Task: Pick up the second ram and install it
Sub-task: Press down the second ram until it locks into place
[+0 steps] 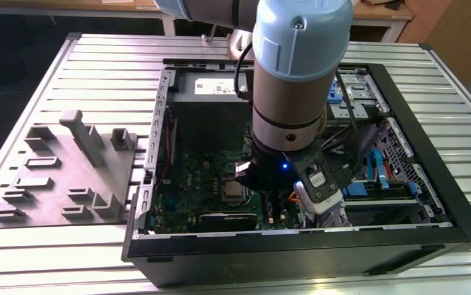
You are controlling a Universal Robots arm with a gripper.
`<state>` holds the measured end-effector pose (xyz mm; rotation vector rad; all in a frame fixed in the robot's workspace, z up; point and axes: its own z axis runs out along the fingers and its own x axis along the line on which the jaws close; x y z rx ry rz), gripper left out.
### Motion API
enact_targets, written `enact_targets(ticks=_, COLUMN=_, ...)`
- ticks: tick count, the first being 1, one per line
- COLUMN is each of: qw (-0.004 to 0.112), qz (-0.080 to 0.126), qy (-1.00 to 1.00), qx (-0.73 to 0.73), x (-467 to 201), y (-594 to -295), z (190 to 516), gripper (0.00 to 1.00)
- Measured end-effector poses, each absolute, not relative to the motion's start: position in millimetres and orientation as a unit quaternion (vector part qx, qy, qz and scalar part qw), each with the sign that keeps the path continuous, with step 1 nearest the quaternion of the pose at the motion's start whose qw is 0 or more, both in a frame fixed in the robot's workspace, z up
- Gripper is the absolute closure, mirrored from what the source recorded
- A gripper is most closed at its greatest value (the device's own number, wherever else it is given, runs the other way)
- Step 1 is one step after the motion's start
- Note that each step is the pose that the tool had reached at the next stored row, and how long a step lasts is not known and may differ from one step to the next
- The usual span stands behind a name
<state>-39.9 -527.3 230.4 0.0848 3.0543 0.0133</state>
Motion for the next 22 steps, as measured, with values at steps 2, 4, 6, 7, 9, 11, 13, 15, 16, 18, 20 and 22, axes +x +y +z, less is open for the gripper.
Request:
enact_targets(ticks=2, qw=0.043, qz=0.004, qy=0.999, qx=0.029, x=-40, y=-530, z=230, gripper=0.90)
enact_targets(ticks=4, qw=0.043, qz=0.004, qy=0.999, qx=0.029, x=-40, y=-530, z=230, gripper=0.90)
enact_targets(ticks=6, qw=0.043, qz=0.004, qy=0.999, qx=0.029, x=-40, y=-530, z=230, gripper=0.90)
enact_targets(ticks=7, qw=0.043, qz=0.004, qy=0.999, qx=0.029, x=-40, y=-530, z=230, gripper=0.90)
enact_targets(ticks=9, qw=0.043, qz=0.004, qy=0.999, qx=0.029, x=-39, y=-530, z=228, gripper=0.90)
enact_targets(ticks=11, qw=0.043, qz=0.004, qy=0.999, qx=0.029, x=-39, y=-530, z=225, gripper=0.90)
enact_targets(ticks=13, qw=0.043, qz=0.004, qy=0.999, qx=0.029, x=-39, y=-530, z=224, gripper=0.90)
enact_targets(ticks=15, qw=0.043, qz=0.004, qy=0.999, qx=0.029, x=-39, y=-530, z=224, gripper=0.90)
enact_targets(ticks=16, qw=0.043, qz=0.004, qy=0.999, qx=0.029, x=-39, y=-530, z=224, gripper=0.90)
enact_targets(ticks=18, qw=0.043, qz=0.004, qy=0.999, qx=0.029, x=-39, y=-530, z=221, gripper=0.90)
enact_targets(ticks=20, qw=0.043, qz=0.004, qy=0.999, qx=0.029, x=-40, y=-530, z=221, gripper=0.90)
enact_targets(ticks=22, qw=0.043, qz=0.004, qy=0.999, qx=0.029, x=-39, y=-530, z=220, gripper=0.90)
